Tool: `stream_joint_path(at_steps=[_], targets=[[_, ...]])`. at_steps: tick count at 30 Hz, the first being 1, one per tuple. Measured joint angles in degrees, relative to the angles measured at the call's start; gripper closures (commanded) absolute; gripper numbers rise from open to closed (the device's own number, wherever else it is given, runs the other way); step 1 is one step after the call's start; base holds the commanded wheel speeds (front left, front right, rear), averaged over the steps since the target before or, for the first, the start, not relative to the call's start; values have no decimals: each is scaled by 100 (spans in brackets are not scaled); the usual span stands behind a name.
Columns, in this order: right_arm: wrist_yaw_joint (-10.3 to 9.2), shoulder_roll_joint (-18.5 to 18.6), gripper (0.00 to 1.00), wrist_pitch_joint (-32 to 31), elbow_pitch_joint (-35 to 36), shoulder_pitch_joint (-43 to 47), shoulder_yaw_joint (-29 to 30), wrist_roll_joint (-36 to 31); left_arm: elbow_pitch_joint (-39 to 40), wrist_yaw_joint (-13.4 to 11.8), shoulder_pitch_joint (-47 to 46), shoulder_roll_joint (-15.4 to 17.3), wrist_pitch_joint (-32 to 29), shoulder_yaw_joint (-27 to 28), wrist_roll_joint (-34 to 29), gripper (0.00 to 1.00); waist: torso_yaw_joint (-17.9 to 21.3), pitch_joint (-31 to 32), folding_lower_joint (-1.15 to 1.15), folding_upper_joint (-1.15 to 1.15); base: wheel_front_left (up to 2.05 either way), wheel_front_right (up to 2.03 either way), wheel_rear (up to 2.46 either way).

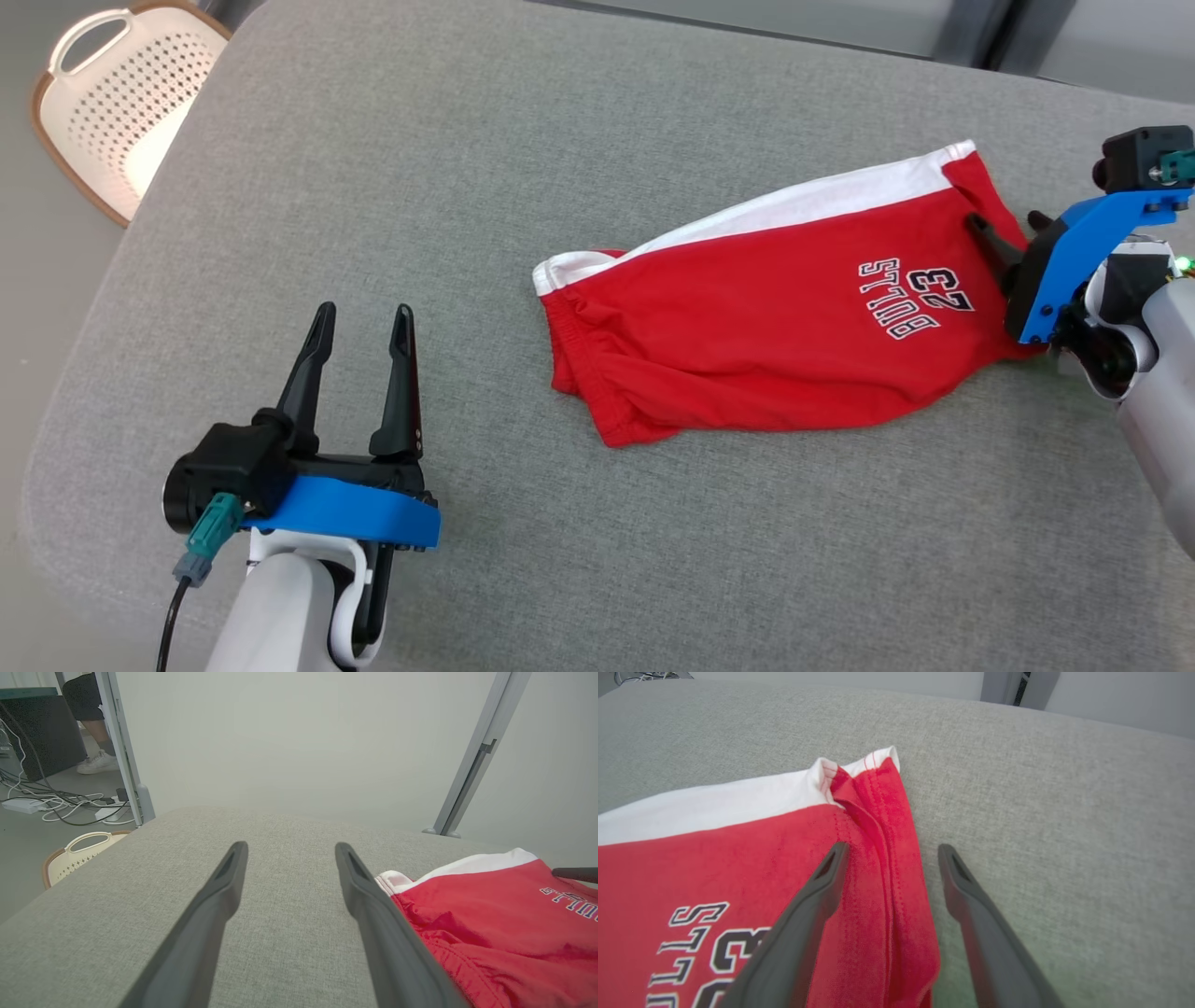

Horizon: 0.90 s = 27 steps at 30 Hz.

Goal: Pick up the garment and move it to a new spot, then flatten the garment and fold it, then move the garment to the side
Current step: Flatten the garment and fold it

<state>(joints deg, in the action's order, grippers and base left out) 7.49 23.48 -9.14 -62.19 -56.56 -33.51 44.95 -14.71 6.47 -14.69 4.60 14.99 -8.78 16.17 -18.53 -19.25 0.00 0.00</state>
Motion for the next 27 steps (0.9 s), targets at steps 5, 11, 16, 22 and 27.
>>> stream_joint_path(at_steps=[5, 11, 16, 22, 27], targets=[[0, -247, 0, 63, -546, -205, 89, -197, 81, 41, 75, -79, 0, 90, -23, 0, -126, -72, 0, 0, 0, 0, 0], [-10, -414, 95, -188, -848, -341, -7, -433, 113, 62, 133, -132, 0, 169, -56, 0, -146, -63, 0, 0, 0, 0, 0], [1, -506, 100, 34, -916, -315, -23, -531, 94, 64, 165, -145, 0, 212, -56, 0, -56, -18, 0, 0, 0, 0, 0], [1, -474, 100, 525, -1026, -162, 143, -560, 75, 65, 269, -155, 0, 227, -130, 0, 152, 138, 0, 0, 0, 0, 0], [1, -398, 100, 862, -1085, -45, 226, -713, 94, 66, 437, -85, 0, 183, -188, 0, 423, 306, 0, 0, 0, 0, 0]])
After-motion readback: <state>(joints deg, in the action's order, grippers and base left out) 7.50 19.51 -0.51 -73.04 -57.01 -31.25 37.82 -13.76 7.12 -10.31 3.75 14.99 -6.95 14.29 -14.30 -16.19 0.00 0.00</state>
